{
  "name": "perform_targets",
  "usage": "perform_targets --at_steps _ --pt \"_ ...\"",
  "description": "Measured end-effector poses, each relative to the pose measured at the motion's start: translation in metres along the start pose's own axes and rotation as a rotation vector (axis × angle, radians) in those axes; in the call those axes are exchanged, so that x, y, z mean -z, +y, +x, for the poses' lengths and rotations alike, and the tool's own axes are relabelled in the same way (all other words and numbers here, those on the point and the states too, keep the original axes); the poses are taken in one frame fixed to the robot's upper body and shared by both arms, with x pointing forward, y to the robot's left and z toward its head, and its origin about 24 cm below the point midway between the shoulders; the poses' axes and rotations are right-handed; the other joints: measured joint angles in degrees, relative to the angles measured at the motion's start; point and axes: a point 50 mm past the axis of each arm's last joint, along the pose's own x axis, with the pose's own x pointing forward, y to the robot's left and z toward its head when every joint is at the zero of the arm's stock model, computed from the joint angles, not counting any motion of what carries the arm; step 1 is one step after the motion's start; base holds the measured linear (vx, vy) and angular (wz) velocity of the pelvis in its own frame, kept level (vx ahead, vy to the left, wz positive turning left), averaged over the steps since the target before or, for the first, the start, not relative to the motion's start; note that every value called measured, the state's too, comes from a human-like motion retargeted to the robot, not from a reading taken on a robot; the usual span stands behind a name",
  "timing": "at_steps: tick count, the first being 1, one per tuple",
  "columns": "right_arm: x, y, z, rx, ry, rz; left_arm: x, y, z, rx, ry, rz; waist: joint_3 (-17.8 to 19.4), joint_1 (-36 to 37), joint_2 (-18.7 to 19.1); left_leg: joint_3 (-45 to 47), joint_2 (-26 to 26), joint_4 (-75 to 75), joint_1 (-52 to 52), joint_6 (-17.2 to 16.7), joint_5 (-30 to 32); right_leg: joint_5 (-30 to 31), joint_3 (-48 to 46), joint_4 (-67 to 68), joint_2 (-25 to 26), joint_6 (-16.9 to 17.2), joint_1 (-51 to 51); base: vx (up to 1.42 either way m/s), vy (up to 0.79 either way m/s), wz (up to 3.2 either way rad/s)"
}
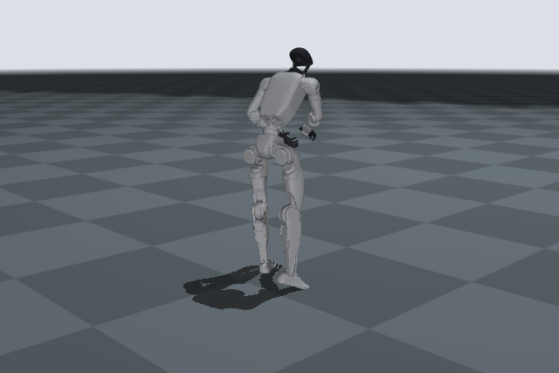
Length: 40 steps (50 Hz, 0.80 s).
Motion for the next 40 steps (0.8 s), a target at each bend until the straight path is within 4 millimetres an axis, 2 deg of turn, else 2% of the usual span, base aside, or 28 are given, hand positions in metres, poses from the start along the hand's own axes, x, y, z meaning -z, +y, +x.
perform_targets --at_steps 2,3,4,8,10,12,13,14,15,16,17,18,19,22,23,25,26,27,28,29,30,32,35,36,37,38,39,40 --pt "0.011 0.031 0.005 -0.411 0.395 0.601 0.001 -0.004 0.024 -0.06 0.008 -0.067 0.48 0.36 -0.91 -1.02 -1.12 0.0 1.53 0.0 -0.72 -0.63 -0.34 1.47 -1.45 -0.18 1.27 0.11 0.11 0.63" --pt "0.019 0.021 0.014 -0.162 0.714 1.124 -0.004 -0.002 0.03 -0.105 -0.022 -0.066 0.51 0.0 -1.24 -1.83 -1.4 0.0 1.59 0.0 -0.73 -0.55 -0.85 2.14 -1.66 -0.61 1.41 0.07 0.08 0.66" --pt "0.022 0.015 0.018 -0.041 0.861 1.329 -0.008 -0.001 0.03 -0.133 -0.046 -0.093 0.52 -0.24 -1.52 -2.47 -1.38 0.0 1.68 0.0 -0.72 -0.4 -1.19 2.93 -1.61 -1.33 1.35 0.04 0.05 0.6" --pt "-0.001 -0.001 0.025 -0.076 0.617 1.401 -0.017 0.005 -0.007 -0.066 -0.08 -0.159 0.59 -1.11 -2.57 -4.52 -0.26 0.0 2.62 0.0 -0.8 0.39 -1.22 7.21 -0.55 -3.96 0.54 0.09 -0.01 0.38" --pt "-0.012 -0.004 0.012 -0.29 0.039 0.509 -0.014 0.008 -0.038 0.017 -0.069 -0.103 0.17 -0.67 -2.52 -5.1 1.25 0.0 3.35 0.0 -0.95 0.62 -0.44 9.73 0.76 -5.1 -0.27 0.13 -0.09 0.13" --pt "-0.006 -0.022 0.004 0.002 -0.192 -0.289 -0.013 0.012 -0.064 -0.016 -0.044 -0.091 0.3 -0.36 -2.46 -5.64 2.25 0.0 4.13 0.0 -1.14 0.39 0.51 12.01 1.74 -5.27 -0.93 0.12 -0.08 0.19" --pt "-0.007 -0.045 -0.002 0.352 -0.235 -0.511 -0.013 0.015 -0.075 -0.062 -0.042 -0.092 0.4 -0.38 -2.52 -5.95 2.46 0.0 4.38 0.0 -1.19 0.01 0.94 13.09 2.0 -5.43 -1.35 0.09 -0.02 0.48" --pt "-0.034 -0.044 -0.022 0.469 -0.311 0.075 -0.018 0.016 -0.084 -0.074 -0.069 -0.121 0.29 -0.8 -2.66 -6.66 2.05 0.0 4.18 0.0 -1.17 -0.57 0.98 13.96 1.75 -4.88 -1.88 0.06 0.03 0.76" --pt "-0.049 -0.066 -0.046 0.669 -0.121 1.113 -0.025 0.018 -0.092 -0.07 -0.111 -0.162 0.08 -1.42 -2.84 -7.56 1.33 0.0 3.76 0.0 -1.12 -1.25 0.82 14.72 1.24 -3.99 -2.46 0.05 -0.02 0.62" --pt "-0.046 -0.049 -0.035 0.522 -0.376 0.256 -0.019 0.017 -0.095 -0.032 -0.053 -0.085 0.22 -1.08 -2.91 -7.61 1.94 0.0 4.03 0.0 -1.21 -1.9 0.73 14.59 1.6 -4.46 -2.84 0.04 -0.07 0.45" --pt "-0.043 -0.047 -0.03 0.515 -0.459 -0.073 -0.017 0.016 -0.096 -0.007 -0.028 -0.054 0.26 -1.14 -3.04 -7.88 1.97 0.0 4.01 0.0 -1.23 -2.54 0.39 14.29 1.47 -4.56 -3.25 0.01 -0.06 0.46" --pt "-0.065 -0.055 -0.046 0.568 -0.445 0.665 -0.024 0.016 -0.095 -0.009 -0.072 -0.114 0.09 -1.99 -3.27 -8.61 0.86 0.0 3.42 0.0 -1.1 -3.16 -0.47 13.67 0.35 -3.94 -3.76 -0.02 0.0 0.7" --pt "-0.07 -0.059 -0.048 0.605 -0.397 0.908 -0.026 0.015 -0.091 -0.001 -0.086 -0.129 0.03 -2.45 -3.54 -9.06 0.25 0.0 3.1 0.0 -1.04 -3.54 -1.4 12.42 -0.44 -3.55 -4.06 -0.03 0.0 0.75" --pt "-0.072 -0.045 -0.033 0.603 -0.312 0.84 -0.027 0.009 -0.059 0.045 -0.102 -0.102 0.53 -3.05 -4.48 -9.97 -0.89 0.0 2.9 0.0 -0.94 -3.24 -4.26 5.97 -2.32 -1.97 -3.98 -0.03 -0.12 0.52" --pt "-0.066 -0.045 -0.026 0.609 -0.173 0.99 -0.027 0.007 -0.043 0.056 -0.113 -0.096 0.9 -3.2 -4.9 -10.4 -1.34 0.0 2.97 0.0 -0.94 -2.76 -5.06 3.39 -2.98 -0.84 -3.77 -0.08 -0.21 0.45" --pt "-0.053 -0.045 -0.01 0.833 -0.166 0.736 -0.034 0.004 -0.007 0.03 -0.15 -0.094 0.92 -2.96 -5.39 -10.37 -1.39 0.0 1.27 0.0 -0.13 -0.77 -6.14 -2.12 -2.83 0.0 -5.64 -0.2 -0.29 0.24" --pt "-0.041 -0.055 -0.004 0.963 -0.037 0.899 -0.043 0.004 0.009 -0.017 -0.232 -0.109 0.99 -2.73 -5.46 -10.46 -1.0 0.0 0.09 0.0 0.53 0.25 -6.45 -4.33 -2.13 0.0 -7.23 -0.27 -0.4 0.06" --pt "-0.032 -0.047 0.008 0.854 -0.055 0.582 -0.044 0.002 0.024 -0.055 -0.231 -0.103 1.18 -2.43 -5.55 -10.51 -0.37 0.0 -0.6 0.0 0.96 0.82 -6.58 -6.2 -1.43 0.0 -8.54 -0.18 -0.48 -0.07" --pt "0.013 -0.031 0.024 0.424 -0.033 -0.662 -0.024 0.0 0.034 -0.077 -0.056 -0.049 1.61 -1.98 -5.69 -10.5 0.74 0.0 -0.31 0.0 0.95 0.45 -6.37 -7.39 -0.74 0.0 -9.29 -0.17 -0.47 -0.02" --pt "0.015 -0.035 0.026 0.486 0.009 -0.492 -0.025 -0.001 0.04 -0.049 -0.057 -0.014 1.93 -2.17 -5.75 -10.55 0.86 0.0 -0.64 0.0 1.48 0.64 -6.86 -8.61 -0.42 0.0 -10.29 -0.25 -0.4 0.13" --pt "-0.002 -0.054 0.02 0.9 0.133 0.375 -0.037 -0.001 0.043 0.005 -0.148 0.019 2.19 -2.68 -5.75 -10.65 0.49 0.0 -1.28 0.0 2.28 1.11 -7.7 -9.83 -0.29 0.0 -11.41 -0.31 -0.31 0.23" --pt "0.001 -0.073 0.015 1.096 0.177 0.75 -0.039 -0.003 0.035 -0.009 -0.131 -0.101 2.51 -3.15 -6.25 -10.37 0.52 0.0 -1.43 0.0 2.76 -0.05 -9.42 -10.77 -0.73 0.0 -13.11 -0.18 -0.26 0.07" --pt "0.0 -0.093 0.002 1.187 0.082 1.035 -0.04 -0.008 0.006 0.07 -0.118 -0.154 2.55 -3.45 -6.99 -9.42 0.33 0.0 -1.35 0.0 3.0 -2.16 -13.13 -10.77 -2.17 0.0 -14.93 -0.03 -0.2 -0.18" --pt "-0.001 -0.087 -0.011 1.141 0.091 1.12 -0.046 -0.007 -0.006 0.057 -0.192 -0.202 2.51 -3.37 -7.17 -9.1 0.25 0.0 -1.13 0.0 2.86 -2.36 -14.37 -10.77 -2.7 0.0 -14.99 0.1 -0.2 -0.39" --pt "-0.011 -0.077 -0.012 0.877 -0.102 0.848 -0.043 -0.009 -0.018 0.073 -0.186 -0.223 1.81 -3.01 -7.44 -8.45 0.45 0.0 -1.7 0.0 2.72 -2.42 -15.13 -10.77 -3.06 0.0 -16.02 0.23 -0.27 -0.74" --pt "-0.002 -0.048 0.005 0.325 -0.293 -0.197 -0.022 -0.017 -0.031 0.154 -0.022 -0.189 -0.2 -2.08 -7.88 -7.15 1.19 0.0 -3.83 0.0 2.56 -2.19 -14.96 -10.77 -3.1 0.0 -18.98 0.26 -0.32 -0.82" --pt "0.002 -0.038 0.007 -0.092 -0.327 -0.517 -0.007 -0.024 -0.045 0.309 0.105 -0.125 -0.96 -1.88 -7.96 -6.53 1.48 0.0 -4.44 0.0 2.52 -1.53 -15.3 -10.77 -3.18 0.0 -20.02 0.23 -0.34 -0.68" --pt "-0.011 -0.023 -0.01 -0.555 -0.486 -0.608 0.007 -0.028 -0.061 0.497 0.23 -0.063 -1.08 -2.04 -7.88 -6.27 1.56 0.0 -4.3 0.0 2.54 -0.67 -15.91 -10.77 -3.29 0.0 -20.08 0.13 -0.31 -0.26"
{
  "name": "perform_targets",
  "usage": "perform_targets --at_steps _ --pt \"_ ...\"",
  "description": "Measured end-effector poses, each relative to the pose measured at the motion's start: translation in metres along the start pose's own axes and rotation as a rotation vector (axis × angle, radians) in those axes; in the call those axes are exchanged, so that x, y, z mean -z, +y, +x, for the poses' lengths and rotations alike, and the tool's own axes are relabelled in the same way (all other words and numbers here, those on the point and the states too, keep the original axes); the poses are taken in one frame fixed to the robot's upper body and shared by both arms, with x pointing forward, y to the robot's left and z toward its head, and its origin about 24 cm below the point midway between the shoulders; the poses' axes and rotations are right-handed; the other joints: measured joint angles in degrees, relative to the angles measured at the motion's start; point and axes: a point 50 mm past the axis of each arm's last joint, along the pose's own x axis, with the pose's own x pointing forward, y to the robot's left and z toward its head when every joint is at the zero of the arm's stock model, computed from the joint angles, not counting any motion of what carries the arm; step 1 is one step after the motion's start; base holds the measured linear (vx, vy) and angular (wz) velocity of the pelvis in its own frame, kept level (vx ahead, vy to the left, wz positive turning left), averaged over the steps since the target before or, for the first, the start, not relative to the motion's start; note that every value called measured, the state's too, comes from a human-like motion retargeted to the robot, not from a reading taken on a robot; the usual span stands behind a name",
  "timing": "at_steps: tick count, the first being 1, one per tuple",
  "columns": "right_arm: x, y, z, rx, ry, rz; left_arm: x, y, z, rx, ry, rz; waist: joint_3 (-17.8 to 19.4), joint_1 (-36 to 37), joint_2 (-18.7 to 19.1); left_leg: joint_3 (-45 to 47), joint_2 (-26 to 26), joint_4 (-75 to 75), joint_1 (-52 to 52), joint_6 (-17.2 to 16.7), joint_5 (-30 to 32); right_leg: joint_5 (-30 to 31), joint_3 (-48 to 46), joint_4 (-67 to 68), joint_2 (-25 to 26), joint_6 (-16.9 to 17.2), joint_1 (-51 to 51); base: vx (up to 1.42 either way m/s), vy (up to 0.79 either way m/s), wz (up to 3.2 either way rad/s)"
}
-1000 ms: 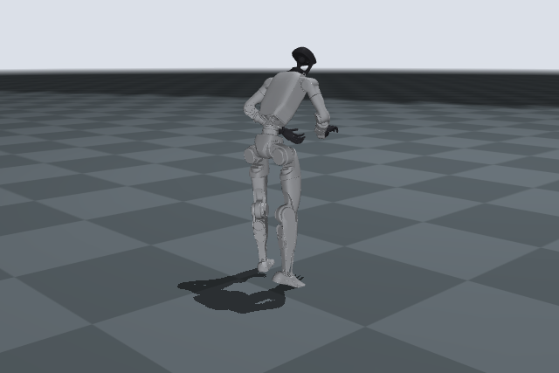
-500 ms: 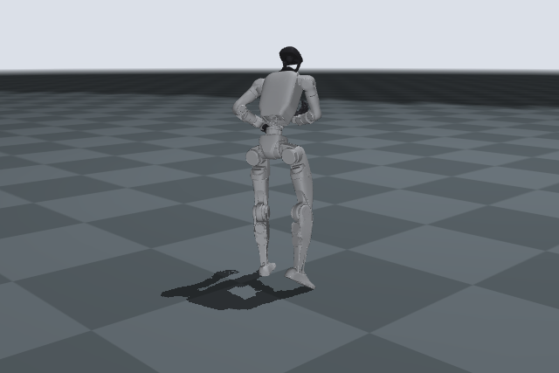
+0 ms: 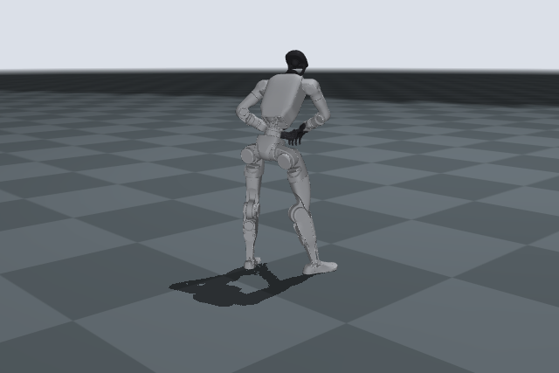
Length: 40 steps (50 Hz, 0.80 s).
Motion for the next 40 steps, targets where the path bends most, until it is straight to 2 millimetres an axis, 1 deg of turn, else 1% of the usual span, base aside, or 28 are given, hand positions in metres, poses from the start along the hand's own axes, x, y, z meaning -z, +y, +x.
perform_targets --at_steps 2,3,4,5,6,7,10,11,12,13,14,15,17,18,20,22,23,25,27,28,29,30,31,32,33,35,37,40 --pt "-0.014 0.003 -0.007 -0.038 -0.114 0.029 -0.007 0.004 -0.002 -0.056 -0.082 0.199 0.76 -0.74 0.54 -0.22 0.03 0.0 1.54 0.0 -0.02 2.27 -0.83 0.0 -0.26 0.0 1.34 0.09 -0.29 0.13" --pt "-0.016 0.009 -0.008 -0.065 -0.109 0.033 0.009 -0.01 -0.001 -0.03 -0.088 -0.204 2.89 -1.76 1.28 -1.09 -0.16 0.0 4.66 0.0 -0.29 2.97 -1.83 0.0 -0.56 0.0 4.73 0.07 -0.3 0.24" --pt "-0.015 0.009 -0.006 -0.073 -0.112 0.004 0.007 -0.01 0.004 -0.01 -0.091 -0.131 2.34 -1.81 1.57 -0.82 -0.02 0.0 3.99 0.0 -0.02 4.27 -1.58 0.0 -0.53 0.0 3.73 0.06 -0.31 0.0" --pt "-0.014 0.008 -0.003 -0.072 -0.12 -0.041 -0.003 -0.003 0.01 0.006 -0.091 0.18 0.45 -1.38 1.64 0.03 0.28 0.0 1.43 0.0 0.52 5.87 -0.71 0.0 -0.33 0.0 0.53 0.07 -0.32 0.01" --pt "-0.011 0.018 -0.001 -0.138 -0.096 -0.024 0.005 -0.009 0.021 -0.016 -0.111 -0.091 2.17 -2.36 2.81 -0.99 0.48 0.0 4.19 0.0 0.33 5.83 -1.69 0.0 -0.34 0.0 3.73 0.1 -0.33 0.2" --pt "0.0 0.023 0.002 -0.149 -0.022 -0.074 0.01 -0.012 0.033 -0.045 -0.112 -0.247 3.44 -3.02 3.95 -1.69 0.77 0.0 6.18 0.0 0.24 5.8 -2.36 0.0 -0.26 0.0 6.02 0.12 -0.32 0.37" --pt "0.062 0.016 -0.003 0.325 0.478 -0.491 -0.01 0.013 0.078 -0.318 -0.19 -0.121 4.62 -3.42 6.53 -1.52 2.02 0.0 7.38 0.0 0.61 5.51 -2.4 0.0 0.52 0.0 7.2 0.08 -0.29 0.02" --pt "0.075 0.02 -0.007 0.331 0.585 -0.524 -0.016 0.021 0.09 -0.391 -0.203 -0.095 4.78 -3.57 7.22 -1.26 2.52 0.0 7.53 0.0 0.79 5.15 -2.33 0.02 0.96 0.0 7.28 0.08 -0.3 -0.12" --pt "0.089 0.032 -0.009 0.176 0.721 -0.295 -0.018 0.027 0.102 -0.427 -0.181 -0.064 4.92 -3.72 8.0 -1.04 3.24 0.0 7.83 0.0 0.89 4.66 -2.23 0.05 1.53 0.0 7.54 0.17 -0.33 -0.21" --pt "0.078 0.056 0.001 -0.247 0.641 0.483 -0.012 0.031 0.112 -0.389 -0.083 -0.026 5.01 -3.86 8.97 -0.94 4.4 0.0 8.45 0.0 0.84 3.92 -2.06 0.09 2.38 0.0 8.12 0.16 -0.32 -0.27" --pt "0.076 0.057 0.003 -0.381 0.525 0.338 -0.016 0.037 0.115 -0.358 -0.053 0.103 5.18 -4.21 9.29 -0.39 4.82 0.0 8.65 0.0 1.14 3.63 -1.84 0.2 2.83 0.0 8.07 0.09 -0.28 -0.3" --pt "0.085 0.06 -0.002 -0.448 0.451 -0.227 -0.025 0.044 0.114 -0.325 -0.048 0.28 5.39 -4.66 9.27 0.37 4.87 0.0 8.64 0.0 1.62 3.57 -1.6 0.34 3.08 0.0 7.71 0.0 -0.21 -0.3" --pt "0.108 0.023 -0.028 0.376 0.876 -0.475 -0.036 0.042 0.103 -0.526 -0.218 -0.009 6.48 -6.27 8.72 1.94 4.83 0.0 9.61 0.0 2.23 3.12 -0.76 0.55 3.25 0.0 8.02 0.05 -0.17 -0.33" --pt "0.111 0.013 -0.037 0.509 0.936 -0.527 -0.034 0.039 0.095 -0.508 -0.215 -0.031 6.63 -6.98 8.52 2.69 5.02 0.0 10.02 0.0 2.61 2.88 -0.32 0.61 3.53 0.0 8.12 0.13 -0.19 -0.38" --pt "0.09 0.011 -0.039 0.823 0.887 0.081 -0.023 0.026 0.074 -0.423 -0.193 -0.093 6.87 -8.08 8.15 4.01 5.5 0.0 11.26 0.0 3.42 2.37 0.64 0.62 4.19 0.0 8.82 0.17 -0.2 -0.42" --pt "0.068 0.013 -0.051 0.989 0.759 0.437 -0.007 0.009 0.056 -0.337 -0.142 -0.15 7.08 -8.83 7.99 5.51 5.92 0.0 12.56 0.0 4.37 1.7 1.59 0.66 4.83 0.0 9.58 0.19 -0.19 -0.44" --pt "0.064 0.015 -0.061 1.011 0.713 0.449 0.002 0.0 0.05 -0.295 -0.108 -0.17 7.16 -9.12 7.97 6.3 6.14 0.0 13.22 0.0 4.85 1.29 2.07 0.73 5.17 0.0 9.95 0.2 -0.2 -0.5" --pt "0.102 0.01 -0.093 0.632 0.86 -0.617 0.004 0.003 0.043 -0.321 -0.083 0.422 7.78 -9.61 8.28 8.14 6.85 0.0 15.14 0.0 5.72 0.38 3.24 1.1 6.06 0.0 11.05 0.19 -0.2 -0.56" --pt "0.096 0.024 -0.101 0.692 0.807 -0.291 0.032 -0.032 0.046 -0.111 0.033 -0.105 8.14 -10.59 8.18 9.89 6.98 0.0 16.6 0.0 6.41 -0.43 4.2 1.3 6.53 0.0 11.87 0.14 -0.15 -0.5" --pt "0.083 0.029 -0.098 0.924 0.723 0.166 0.032 -0.039 0.052 -0.081 0.007 -0.141 8.2 -11.14 8.31 10.68 6.99 0.0 17.11 0.0 6.84 -0.64 4.55 1.39 6.78 0.0 12.14 0.12 -0.14 -0.51" --pt "0.093 0.034 -0.106 0.923 0.749 0.123 0.033 -0.045 0.06 -0.089 -0.022 -0.163 8.3 -11.39 8.44 11.55 7.32 0.0 18.07 0.01 6.92 -1.15 5.2 1.64 7.18 0.0 12.56 0.17 -0.15 -0.64" --pt "0.114 0.039 -0.121 0.781 0.802 -0.175 0.034 -0.051 0.07 -0.114 -0.051 -0.179 8.43 -11.48 8.58 12.45 7.82 0.0 19.25 0.03 6.83 -1.81 6.01 1.96 7.66 0.0 13.07 0.11 -0.14 -0.58" --pt "0.093 0.023 -0.115 1.339 0.613 0.48 0.022 -0.056 0.084 -0.094 -0.173 -0.242 8.64 -12.29 8.75 12.98 7.69 0.0 19.4 0.01 7.25 -1.66 6.1 1.95 7.89 0.0 13.1 0.04 -0.12 -0.47" --pt "0.096 0.016 -0.129 1.796 0.619 0.889 0.017 -0.061 0.098 -0.082 -0.225 -0.275 8.73 -12.88 8.87 13.52 7.66 0.02 19.79 0.01 7.41 -1.72 6.38 1.98 8.1 0.0 13.26 0.01 -0.08 -0.4" --pt "0.113 0.021 -0.131 1.785 0.73 0.76 0.027 -0.068 0.115 -0.077 -0.139 -0.248 8.57 -13.05 8.9 14.06 7.84 0.07 20.65 0.03 7.07 -2.19 7.07 2.1 8.27 0.0 13.65 0.1 -0.05 -0.5" --pt "0.144 0.023 -0.153 2.06 0.91 0.843 0.022 -0.078 0.152 -0.109 -0.144 -0.171 8.91 -13.48 9.13 14.19 7.92 1.12 21.45 0.2 5.87 -2.68 8.17 2.23 8.27 0.0 14.25 0.12 -0.01 -0.5" --pt "0.186 0.044 -0.158 1.502 1.282 0.653 0.028 -0.089 0.184 -0.18 -0.099 0.027 9.12 -13.46 9.31 12.69 7.35 2.54 21.42 1.54 4.05 -2.98 9.41 2.43 7.83 0.0 14.39 0.08 0.04 -0.45" --pt "0.203 0.046 -0.185 1.516 1.454 0.521 0.022 -0.095 0.212 -0.306 -0.134 0.299 9.63 -13.75 9.78 8.0 6.47 3.64 21.42 1.31 1.53 -3.45 10.95 2.53 7.76 0.0 14.88 0.11 0.05 -0.44"
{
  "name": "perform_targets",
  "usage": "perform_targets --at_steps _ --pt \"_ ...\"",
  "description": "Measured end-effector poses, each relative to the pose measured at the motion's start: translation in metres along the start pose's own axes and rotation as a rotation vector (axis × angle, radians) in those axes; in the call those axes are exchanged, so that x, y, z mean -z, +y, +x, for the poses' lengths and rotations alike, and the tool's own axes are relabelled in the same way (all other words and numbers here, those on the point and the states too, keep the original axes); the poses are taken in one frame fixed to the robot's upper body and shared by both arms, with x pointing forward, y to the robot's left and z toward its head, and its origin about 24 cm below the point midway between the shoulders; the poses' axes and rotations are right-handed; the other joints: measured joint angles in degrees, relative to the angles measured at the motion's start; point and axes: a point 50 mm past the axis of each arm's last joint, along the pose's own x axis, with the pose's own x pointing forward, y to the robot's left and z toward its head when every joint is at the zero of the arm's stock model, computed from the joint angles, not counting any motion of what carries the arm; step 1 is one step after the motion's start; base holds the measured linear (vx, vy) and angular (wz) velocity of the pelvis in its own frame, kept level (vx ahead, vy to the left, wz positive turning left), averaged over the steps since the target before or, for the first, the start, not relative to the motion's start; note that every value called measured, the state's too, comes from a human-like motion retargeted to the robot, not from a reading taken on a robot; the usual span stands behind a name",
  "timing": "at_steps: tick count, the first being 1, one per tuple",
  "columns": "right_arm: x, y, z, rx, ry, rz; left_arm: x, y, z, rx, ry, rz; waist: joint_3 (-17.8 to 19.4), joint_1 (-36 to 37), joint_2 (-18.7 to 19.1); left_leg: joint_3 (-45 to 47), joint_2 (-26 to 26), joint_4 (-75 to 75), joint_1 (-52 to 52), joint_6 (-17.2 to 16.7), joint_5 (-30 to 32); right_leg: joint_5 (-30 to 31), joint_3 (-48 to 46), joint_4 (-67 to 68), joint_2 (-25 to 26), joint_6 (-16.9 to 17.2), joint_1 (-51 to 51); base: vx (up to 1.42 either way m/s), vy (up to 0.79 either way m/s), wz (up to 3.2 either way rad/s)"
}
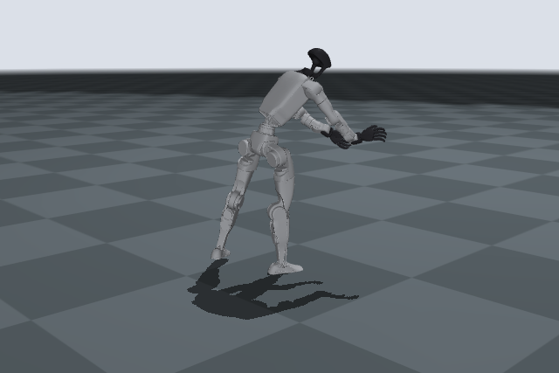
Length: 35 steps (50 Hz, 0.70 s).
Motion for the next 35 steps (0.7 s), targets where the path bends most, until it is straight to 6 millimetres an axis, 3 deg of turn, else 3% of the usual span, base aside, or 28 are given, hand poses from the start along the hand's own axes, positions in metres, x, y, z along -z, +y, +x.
perform_targets --at_steps 3,5,6,8,10,11,12,15,16,17,18,20,22,23,24,25,26,27,30,31,32,33,34,35 --pt "-0.006 -0.008 -0.006 0.049 0.09 0.271 -0.002 -0.002 -0.004 0.016 -0.012 -0.008 0.89 -1.15 0.4 -5.91 -1.0 0.22 0.38 -0.9 -2.37 -0.56 1.56 0.28 0.33 0.0 0.92 0.17 0.06 -0.47" --pt "-0.017 -0.014 -0.027 -0.015 -0.218 0.222 -0.005 -0.003 -0.023 0.151 -0.052 -0.127 1.64 -1.48 0.14 -8.69 -2.28 -0.19 0.02 -1.25 -3.25 -0.45 2.41 0.37 0.19 0.0 0.9 0.14 0.08 -0.43" --pt "-0.02 -0.022 -0.044 -0.017 -0.227 0.326 0.001 0.005 -0.037 0.168 0.004 -0.237 1.05 -2.12 -0.21 -9.34 -2.6 -0.64 0.13 -1.26 -3.31 -0.49 2.76 0.4 0.36 0.0 1.11 0.17 0.05 -0.43" --pt "-0.028 -0.045 -0.069 -0.102 -0.077 0.605 0.006 0.015 -0.066 0.255 0.058 -0.368 0.86 -2.88 -0.76 -10.13 -2.85 -0.9 -0.23 -1.26 -3.57 -0.58 3.36 0.72 0.8 0.0 1.25 0.16 0.0 -0.52" --pt "-0.032 -0.06 -0.082 -0.239 -0.036 0.653 0.008 0.022 -0.09 0.306 0.094 -0.458 0.96 -1.5 -2.15 -8.09 -3.12 0.11 -1.6 -1.26 -4.07 -2.62 4.65 6.83 0.83 0.0 -2.71 0.06 -0.05 -0.9" --pt "-0.012 -0.039 -0.087 -0.725 -0.238 0.201 0.016 0.019 -0.1 0.411 0.165 -0.392 0.85 -1.19 -2.16 -7.42 -2.64 -0.26 -1.87 -1.22 -4.21 -2.9 5.05 7.16 1.15 0.0 -2.78 0.13 -0.02 -0.76" --pt "0.013 -0.033 -0.09 -1.025 -0.276 -0.136 0.022 0.016 -0.108 0.483 0.217 -0.355 0.84 -0.91 -2.18 -6.7 -2.29 -0.72 -2.23 -1.2 -4.18 -3.05 5.32 7.43 1.42 0.0 -2.86 0.16 0.03 -0.43" --pt "0.005 -0.03 -0.086 -1.093 -0.388 -0.198 0.021 0.004 -0.107 0.525 0.222 -0.363 1.17 0.03 -2.24 -3.84 -2.09 -2.96 -4.01 -1.21 -2.68 -2.71 5.26 7.89 1.8 0.0 -3.23 0.02 0.09 -0.23" --pt "-0.012 -0.033 -0.063 -0.696 -0.739 -0.401 0.018 0.0 -0.098 0.463 0.181 -0.368 1.43 0.44 -2.31 -2.46 -2.14 -3.37 -4.9 -1.23 -2.09 -2.55 5.24 8.04 1.67 0.0 -3.38 -0.06 0.17 -0.14" --pt "-0.028 -0.034 -0.049 -0.397 -1.007 -0.491 0.015 -0.005 -0.089 0.411 0.149 -0.362 1.59 0.76 -2.39 -1.07 -2.13 -3.64 -5.91 -1.26 -1.58 -2.37 5.2 8.16 1.52 0.0 -3.53 -0.08 0.21 -0.07" --pt "-0.029 -0.024 -0.042 -0.375 -1.028 -0.564 0.013 -0.01 -0.078 0.378 0.128 -0.332 1.55 0.89 -2.52 0.36 -2.02 -3.64 -7.15 -1.28 -1.18 -2.19 5.14 8.21 1.29 0.0 -3.67 -0.04 0.26 0.2" --pt "-0.03 -0.004 -0.019 -0.208 -1.227 -0.885 -0.005 -0.005 -0.042 0.193 -0.152 0.096 1.59 -0.97 -1.62 1.53 -1.47 -3.64 -9.99 -1.31 -0.45 0.25 4.02 2.42 1.19 0.0 -0.31 0.0 0.33 0.61" --pt "-0.017 0.014 -0.009 -0.302 -1.057 -1.031 -0.003 -0.009 -0.019 0.082 -0.08 0.047 1.07 -0.91 -2.02 4.38 -1.39 -3.64 -12.88 -1.31 0.09 0.75 3.59 2.27 0.47 0.0 -0.95 -0.05 0.32 0.34" --pt "-0.003 0.017 -0.001 -0.341 -1.051 -1.304 0.003 -0.012 -0.011 0.059 0.034 -0.056 0.85 -0.72 -2.25 5.78 -1.34 -3.64 -13.89 -1.31 0.11 0.86 3.54 2.18 0.05 0.0 -1.07 0.0 0.3 0.08" --pt "0.009 0.028 0.0 -0.648 -1.001 -1.551 0.007 -0.013 -0.005 0.079 0.092 -0.049 0.64 -0.5 -2.35 6.89 -1.05 -3.64 -14.46 -1.31 0.04 0.96 3.6 2.0 -0.18 0.0 -0.93 0.07 0.28 -0.03" --pt "0.026 0.032 -0.005 -1.063 -0.894 -1.87 0.01 -0.011 -0.001 0.118 0.127 0.012 0.42 -0.25 -2.38 7.85 -0.65 -3.64 -14.82 -1.31 -0.07 1.06 3.71 1.77 -0.32 0.0 -0.66 0.11 0.24 -0.06" --pt "0.021 0.033 0.0 -1.235 -0.043 -1.139 0.008 -0.009 0.001 0.08 0.175 -0.034 0.99 -0.55 -2.61 8.17 -0.21 -3.64 -14.9 -1.31 -0.04 1.01 3.8 1.68 -0.24 0.0 -0.21 0.12 0.22 -0.05" --pt "0.02 0.039 -0.019 -1.347 0.453 -0.551 0.006 -0.006 0.001 0.071 0.205 -0.076 1.34 -0.71 -2.88 8.5 0.2 -3.64 -14.98 -1.31 0.08 1.0 3.91 1.57 -0.15 0.0 0.16 0.12 0.21 -0.06" --pt "-0.002 0.048 -0.046 -1.448 0.255 -0.358 0.003 0.003 -0.028 0.241 0.18 -0.21 1.22 -0.33 -4.05 9.35 1.26 -3.64 -14.93 -1.31 1.2 1.35 4.3 1.15 0.6 0.0 0.72 0.08 0.19 -0.17" --pt "-0.012 0.037 -0.037 -1.395 -0.387 -0.837 0.003 0.006 -0.044 0.421 0.123 -0.157 0.52 0.47 -4.37 9.64 1.5 -3.64 -15.32 -1.31 1.71 1.59 4.39 1.01 0.97 0.0 0.37 0.03 0.18 -0.22" --pt "-0.016 0.027 -0.051 -1.36 -0.844 -1.111 0.002 0.009 -0.061 0.552 0.077 -0.122 0.02 1.07 -4.63 9.83 1.7 -3.64 -15.65 -1.31 2.11 1.84 4.43 0.9 1.33 0.0 0.09 0.02 0.19 -0.19" --pt "-0.026 0.02 -0.062 -1.358 -0.923 -1.005 -0.002 0.013 -0.073 0.581 0.032 -0.135 -0.05 1.3 -4.81 9.8 1.85 -3.64 -15.87 -1.31 2.33 2.07 4.4 0.81 1.64 0.0 -0.03 0.04 0.19 -0.13" --pt "-0.032 0.013 -0.08 -1.488 -0.75 -0.724 -0.001 0.013 -0.088 0.614 0.061 -0.217 -0.07 1.72 -5.08 9.73 1.9 -3.64 -15.94 -1.31 2.35 2.25 4.34 0.73 1.84 0.0 0.0 0.06 0.19 -0.08" --pt "-0.036 0.004 -0.101 -1.675 -0.45 -0.354 0.003 0.009 -0.104 0.652 0.125 -0.336 -0.06 2.24 -5.4 9.63 1.91 -3.64 -15.93 -1.31 2.25 2.4 4.27 0.65 1.98 0.0 0.09 0.05 0.21 -0.04"
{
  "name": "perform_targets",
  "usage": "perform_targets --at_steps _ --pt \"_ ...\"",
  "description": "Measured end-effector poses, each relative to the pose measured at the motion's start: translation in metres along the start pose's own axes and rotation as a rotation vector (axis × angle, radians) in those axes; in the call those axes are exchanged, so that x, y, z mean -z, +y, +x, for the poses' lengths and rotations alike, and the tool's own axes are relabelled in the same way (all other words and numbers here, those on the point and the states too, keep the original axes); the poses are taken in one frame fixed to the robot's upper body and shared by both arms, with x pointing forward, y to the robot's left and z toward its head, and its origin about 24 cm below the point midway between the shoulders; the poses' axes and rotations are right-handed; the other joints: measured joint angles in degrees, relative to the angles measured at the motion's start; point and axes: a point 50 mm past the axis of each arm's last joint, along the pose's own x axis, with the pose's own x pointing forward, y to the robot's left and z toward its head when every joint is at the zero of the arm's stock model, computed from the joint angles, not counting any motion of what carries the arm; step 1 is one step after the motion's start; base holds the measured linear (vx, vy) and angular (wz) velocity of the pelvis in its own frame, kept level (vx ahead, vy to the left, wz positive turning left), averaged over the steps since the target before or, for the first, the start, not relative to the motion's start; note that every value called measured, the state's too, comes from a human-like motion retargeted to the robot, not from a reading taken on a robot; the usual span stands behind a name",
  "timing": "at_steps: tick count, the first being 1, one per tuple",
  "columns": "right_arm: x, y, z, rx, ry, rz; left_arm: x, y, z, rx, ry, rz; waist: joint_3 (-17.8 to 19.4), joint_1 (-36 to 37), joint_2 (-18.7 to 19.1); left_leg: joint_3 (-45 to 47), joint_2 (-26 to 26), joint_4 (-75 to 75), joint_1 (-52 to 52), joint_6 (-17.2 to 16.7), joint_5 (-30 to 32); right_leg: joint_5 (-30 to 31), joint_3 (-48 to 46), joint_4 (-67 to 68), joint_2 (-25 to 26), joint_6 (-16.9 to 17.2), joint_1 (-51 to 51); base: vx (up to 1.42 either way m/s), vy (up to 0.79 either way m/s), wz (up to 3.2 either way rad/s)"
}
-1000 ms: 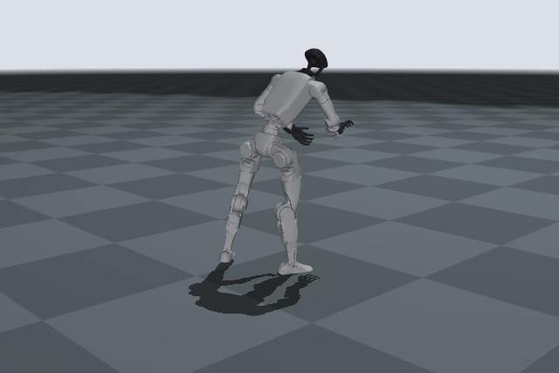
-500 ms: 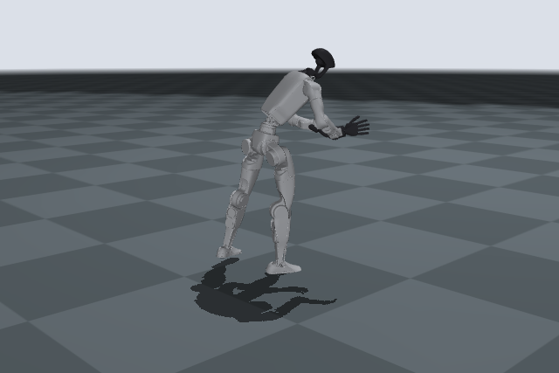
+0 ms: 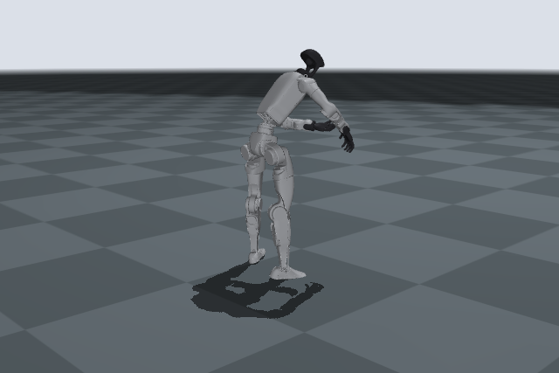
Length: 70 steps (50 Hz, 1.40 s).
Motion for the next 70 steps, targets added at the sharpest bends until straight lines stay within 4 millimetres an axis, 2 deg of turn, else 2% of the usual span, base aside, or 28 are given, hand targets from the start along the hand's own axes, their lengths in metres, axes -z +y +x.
perform_targets --at_steps 2,3,4,6,9,13,14,15,16,17,23,25,27,29,33,37,40,43,51,52,53,55,58,63,64,65,68,70 --pt "-0.021 -0.001 -0.01 0.14 -0.16 -0.01 0.0 -0.008 -0.005 0.016 -0.041 -0.018 -0.75 1.33 -0.35 -0.21 -0.45 0.0 -0.99 0.0 -0.13 0.77 -0.68 -0.15 -0.07 0.0 -0.71 -0.03 0.22 0.09" --pt "-0.035 -0.026 -0.027 0.733 -0.306 0.214 -0.012 -0.006 -0.002 -0.093 -0.164 -0.012 -1.09 2.02 -0.51 -0.5 -0.92 0.0 -1.62 0.0 -0.06 1.34 -1.37 -0.21 -0.21 0.0 -1.05 -0.09 0.25 0.24" --pt "-0.034 -0.032 -0.032 0.907 -0.318 0.311 -0.012 -0.009 0.003 -0.119 -0.193 -0.029 -1.7 2.76 -0.66 -0.8 -1.38 0.0 -2.19 0.0 -0.17 1.78 -1.91 -0.26 -0.55 0.0 -1.37 -0.07 0.28 0.3" --pt "-0.022 -0.035 -0.017 0.836 -0.233 0.307 -0.002 -0.017 0.023 -0.115 -0.158 -0.078 -3.04 4.12 -0.85 -1.55 -2.44 0.0 -3.16 0.0 -0.6 2.46 -2.88 -0.26 -1.59 0.0 -1.83 0.01 0.33 0.35" --pt "0.03 -0.02 0.025 -0.09 0.225 0.043 0.021 -0.02 0.066 -0.064 0.063 -0.037 -1.08 5.47 -1.62 -2.78 -4.27 0.0 -2.34 0.0 -1.8 2.95 -3.63 -0.1 -3.85 0.0 -0.33 0.09 0.37 0.42" --pt "0.082 -0.037 0.026 0.305 0.663 0.93 0.033 0.019 0.082 -0.753 0.209 0.029 -1.85 6.65 -2.15 -5.33 -6.33 0.0 -1.69 0.0 -3.3 3.09 -4.61 0.93 -6.73 0.0 1.02 0.19 0.29 0.53" --pt "0.084 -0.038 0.025 0.348 0.679 0.984 0.026 0.023 0.084 -0.676 0.165 -0.009 -1.92 6.86 -2.28 -5.95 -6.74 0.0 -1.86 0.0 -3.44 3.58 -5.04 1.23 -7.08 0.0 1.11 0.06 0.24 0.58" --pt "0.085 -0.038 0.024 0.344 0.656 0.923 0.014 0.024 0.087 -0.492 0.085 -0.045 -1.96 7.02 -2.41 -6.56 -7.13 0.0 -2.21 0.0 -3.5 4.24 -5.59 1.53 -7.3 0.0 1.06 0.08 0.19 0.45" --pt "0.085 -0.055 0.018 0.098 0.611 -0.186 0.011 0.028 0.077 -0.431 0.053 0.069 -2.58 7.64 -2.08 -6.84 -7.0 0.0 -1.93 0.0 -3.72 4.59 -5.81 1.84 -7.4 0.0 1.22 0.15 0.15 0.34" --pt "0.083 -0.036 0.014 -0.217 0.553 -0.901 0.007 0.028 0.066 -0.368 0.017 0.111 -3.03 8.02 -1.83 -7.18 -6.94 0.0 -1.66 0.0 -3.95 4.95 -6.06 2.19 -7.52 0.0 1.43 0.24 0.13 0.26" --pt "-0.006 0.039 -0.005 -0.182 -0.142 -0.841 -0.013 0.024 -0.048 -0.067 -0.033 0.01 -6.39 7.49 -2.13 -10.56 -7.58 0.0 0.5 0.0 -6.27 5.97 -6.91 7.33 -9.29 0.0 2.53 0.29 0.2 0.47" --pt "-0.041 0.041 -0.017 0.433 -0.253 0.435 -0.018 0.028 -0.069 -0.249 -0.089 -0.115 -5.98 7.8 -2.7 -12.56 -7.77 0.0 2.15 0.0 -7.04 5.05 -6.37 10.01 -9.46 0.0 3.43 0.26 0.17 0.81" --pt "-0.03 0.073 -0.012 -0.274 -0.217 -0.301 -0.026 0.042 -0.066 -0.18 -0.015 0.329 -6.19 8.24 -2.21 -14.52 -8.28 0.0 2.91 0.81 -7.52 3.66 -4.54 13.14 -9.47 0.0 2.7 0.16 0.13 0.92" --pt "-0.019 0.063 0.001 -0.155 -0.238 -0.894 -0.033 0.055 -0.052 -0.235 -0.038 0.522 -6.56 8.81 -1.91 -16.54 -8.39 0.0 2.96 0.65 -7.46 2.43 -3.14 14.54 -8.57 0.0 1.62 0.08 0.05 0.97" --pt "0.031 0.072 0.039 -0.349 0.153 -0.902 -0.014 0.087 -0.007 -0.404 0.013 0.282 -6.7 9.7 -3.04 -20.58 -9.92 0.0 3.45 0.12 -7.4 1.2 -3.22 12.43 -8.39 0.0 0.93 0.06 0.01 1.06" --pt "0.054 0.073 0.052 -0.443 0.52 -0.779 -0.013 0.13 -0.002 -0.87 -0.031 0.148 -6.68 10.55 -5.26 -23.38 -11.8 0.0 2.5 0.0 -6.73 3.36 -5.57 5.61 -8.61 0.0 -0.7 0.01 -0.08 0.84" --pt "0.018 0.055 0.07 -0.303 0.369 -0.75 -0.029 0.129 -0.018 -0.77 -0.141 0.072 -11.1 10.32 -7.06 -23.53 -13.01 0.0 -4.7 0.0 -4.85 5.43 -6.42 2.7 -8.15 0.0 -9.94 -0.08 -0.18 0.54" --pt "-0.046 0.042 0.076 -0.157 0.038 -0.878 -0.037 0.112 -0.056 -0.635 -0.266 -0.09 -8.3 11.11 -7.51 -25.39 -12.51 0.0 -3.31 0.0 -4.6 6.9 -4.35 -2.15 -5.82 0.0 -9.54 0.0 -0.27 0.47" --pt "-0.19 0.065 0.031 0.01 -0.703 -0.947 -0.04 0.06 -0.171 -0.417 -0.219 -0.041 -4.21 12.76 -6.14 -29.5 -13.39 0.0 -1.56 0.0 -5.23 5.08 -2.77 -3.18 -7.13 0.0 -10.04 0.11 -0.13 0.64" --pt "-0.206 0.063 0.023 0.129 -0.816 -0.726 -0.045 0.058 -0.179 -0.471 -0.22 0.015 -3.86 13.43 -5.65 -30.07 -13.59 0.0 -1.51 0.0 -5.3 4.56 -2.86 -3.18 -7.52 0.0 -10.04 0.1 -0.13 0.67" --pt "-0.219 0.042 0.014 0.477 -0.867 -0.03 -0.063 0.064 -0.187 -0.653 -0.283 0.223 -3.54 14.18 -5.16 -30.76 -13.83 0.0 -1.39 0.0 -5.37 3.94 -3.06 -3.18 -7.89 0.0 -9.89 0.09 -0.14 0.69" --pt "-0.213 0.039 0.017 0.541 -0.716 0.557 -0.058 0.054 -0.178 -0.632 -0.384 -0.236 -3.42 16.32 -3.62 -31.83 -14.27 0.0 -1.72 0.0 -5.47 2.36 -3.42 -3.18 -8.73 0.0 -10.2 0.07 -0.13 0.78" --pt "-0.188 0.033 0.054 0.502 -0.54 0.056 -0.068 0.069 -0.138 -0.493 -0.254 -0.053 -3.96 19.37 -0.56 -33.32 -15.15 0.0 -2.86 0.0 -5.18 0.95 -4.19 -2.84 -10.14 0.0 -11.02 0.04 -0.2 0.77" --pt "-0.092 -0.012 0.096 0.653 0.138 0.58 -0.088 0.129 -0.05 -0.741 -0.297 0.082 -3.05 24.53 4.42 -35.71 -14.96 0.0 -3.03 0.0 -4.87 2.79 -5.32 -3.18 -11.1 0.0 -10.02 0.05 -0.28 0.56" --pt "-0.08 0.005 0.103 0.321 0.086 -0.033 -0.085 0.136 -0.038 -0.759 -0.26 0.123 -3.24 25.18 5.15 -35.91 -14.58 0.0 -3.19 0.0 -4.8 3.39 -5.87 -3.18 -11.13 0.0 -10.04 0.06 -0.31 0.32" --pt "-0.036 0.031 0.097 -0.259 0.299 -0.987 -0.08 0.142 -0.028 -0.749 -0.203 0.178 -3.55 25.8 5.85 -36.02 -14.05 0.0 -3.41 0.0 -4.74 3.97 -6.48 -3.18 -11.04 0.0 -10.15 0.07 -0.3 0.19" --pt "-0.037 0.031 0.095 -0.234 0.247 -0.86 -0.073 0.142 -0.036 -0.709 -0.156 0.17 -3.36 24.61 6.06 -35.82 -12.73 0.0 -2.82 0.0 -4.94 4.83 -7.35 -2.87 -10.41 0.0 -9.74 0.1 -0.29 0.0" --pt "-0.055 0.007 0.091 0.22 0.14 -1.09 -0.066 0.127 -0.053 -0.686 -0.216 0.041 -3.41 23.18 5.64 -34.95 -11.85 0.0 -2.26 0.0 -5.05 4.8 -7.29 -2.55 -9.69 0.0 -9.64 0.14 -0.29 -0.21"
